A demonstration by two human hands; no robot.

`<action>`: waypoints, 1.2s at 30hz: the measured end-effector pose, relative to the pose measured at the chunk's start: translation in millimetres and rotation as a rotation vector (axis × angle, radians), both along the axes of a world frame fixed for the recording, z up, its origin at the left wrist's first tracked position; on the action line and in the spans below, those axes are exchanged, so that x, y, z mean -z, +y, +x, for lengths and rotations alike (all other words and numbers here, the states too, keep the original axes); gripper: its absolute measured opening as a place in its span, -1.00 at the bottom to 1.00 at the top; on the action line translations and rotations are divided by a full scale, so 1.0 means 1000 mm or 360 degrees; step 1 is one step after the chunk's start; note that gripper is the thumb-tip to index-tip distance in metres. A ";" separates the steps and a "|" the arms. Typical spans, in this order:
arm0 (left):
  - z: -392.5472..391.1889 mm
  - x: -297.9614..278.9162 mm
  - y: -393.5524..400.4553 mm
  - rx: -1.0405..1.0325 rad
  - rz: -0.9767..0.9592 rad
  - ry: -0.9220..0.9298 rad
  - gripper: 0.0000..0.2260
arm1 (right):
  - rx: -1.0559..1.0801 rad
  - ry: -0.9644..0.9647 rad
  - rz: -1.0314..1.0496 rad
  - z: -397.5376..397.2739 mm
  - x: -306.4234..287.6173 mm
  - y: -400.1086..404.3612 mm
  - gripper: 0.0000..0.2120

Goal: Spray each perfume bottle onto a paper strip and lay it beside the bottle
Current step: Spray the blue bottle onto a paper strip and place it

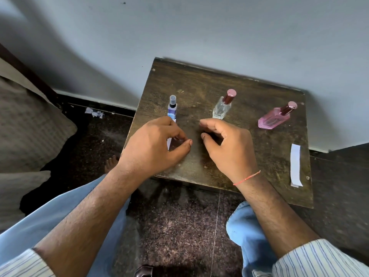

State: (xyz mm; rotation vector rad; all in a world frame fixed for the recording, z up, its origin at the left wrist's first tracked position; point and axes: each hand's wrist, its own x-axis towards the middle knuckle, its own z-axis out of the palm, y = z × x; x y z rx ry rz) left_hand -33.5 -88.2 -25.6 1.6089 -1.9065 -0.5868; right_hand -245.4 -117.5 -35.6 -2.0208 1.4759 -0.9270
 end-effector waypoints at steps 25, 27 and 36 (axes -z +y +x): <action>-0.085 -0.007 -0.015 -0.0153 0.0013 0.0276 -0.79 | 0.0158 -0.0031 0.0012 -0.060 -0.005 -0.001 -0.71; -0.092 -0.008 -0.018 -0.0240 0.0077 0.0370 -0.71 | 0.0148 -0.0036 0.0012 -0.060 -0.006 -0.001 -0.65; -0.106 0.005 -0.032 -0.0228 0.0479 0.0793 -0.19 | 0.0118 0.0010 0.0081 -0.060 -0.004 -0.005 -0.35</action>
